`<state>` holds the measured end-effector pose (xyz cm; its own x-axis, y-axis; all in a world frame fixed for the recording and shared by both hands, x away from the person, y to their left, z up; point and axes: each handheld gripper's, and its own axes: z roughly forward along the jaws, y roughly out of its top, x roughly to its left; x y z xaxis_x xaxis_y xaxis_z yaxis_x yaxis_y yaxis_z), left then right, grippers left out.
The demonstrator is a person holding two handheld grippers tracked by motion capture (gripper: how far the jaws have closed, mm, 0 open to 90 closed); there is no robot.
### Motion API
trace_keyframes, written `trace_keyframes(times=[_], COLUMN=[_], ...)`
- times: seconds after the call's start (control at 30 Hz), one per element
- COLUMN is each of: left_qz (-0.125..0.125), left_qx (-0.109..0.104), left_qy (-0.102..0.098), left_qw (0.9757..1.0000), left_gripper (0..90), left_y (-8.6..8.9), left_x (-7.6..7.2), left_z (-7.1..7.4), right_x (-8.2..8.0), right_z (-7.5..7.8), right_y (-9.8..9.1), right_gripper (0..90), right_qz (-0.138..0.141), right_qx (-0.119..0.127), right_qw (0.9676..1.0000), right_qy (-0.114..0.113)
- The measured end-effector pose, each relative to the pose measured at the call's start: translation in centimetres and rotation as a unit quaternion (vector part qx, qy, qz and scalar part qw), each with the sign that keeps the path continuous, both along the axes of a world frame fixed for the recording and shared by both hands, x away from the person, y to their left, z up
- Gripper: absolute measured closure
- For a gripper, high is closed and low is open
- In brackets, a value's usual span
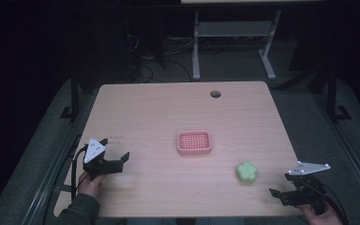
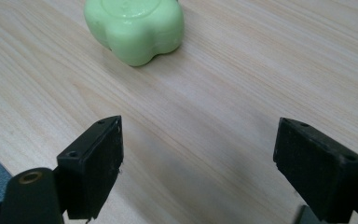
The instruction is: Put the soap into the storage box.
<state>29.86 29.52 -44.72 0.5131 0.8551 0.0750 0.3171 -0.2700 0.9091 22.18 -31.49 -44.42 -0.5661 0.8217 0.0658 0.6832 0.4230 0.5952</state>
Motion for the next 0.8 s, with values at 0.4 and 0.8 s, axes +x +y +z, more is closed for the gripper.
trace_keyframes(times=[0.4,0.8], left_qz=[-0.002,-0.002], left_qx=[0.005,0.005], left_qy=[0.005,0.007], left_qw=[1.0000,1.0000], left_gripper=[0.0,0.0], left_y=[0.0,0.0], left_x=[-0.1,-0.1], left_z=[0.0,0.0], right_x=[0.3,1.5], right_z=[0.4,1.7], right_y=[1.0,2.8], right_gripper=[15.6,14.9], right_qz=[0.013,0.042], right_qx=[-0.013,-0.029], right_qw=[0.9998,0.9987], right_qy=[-0.001,0.008])
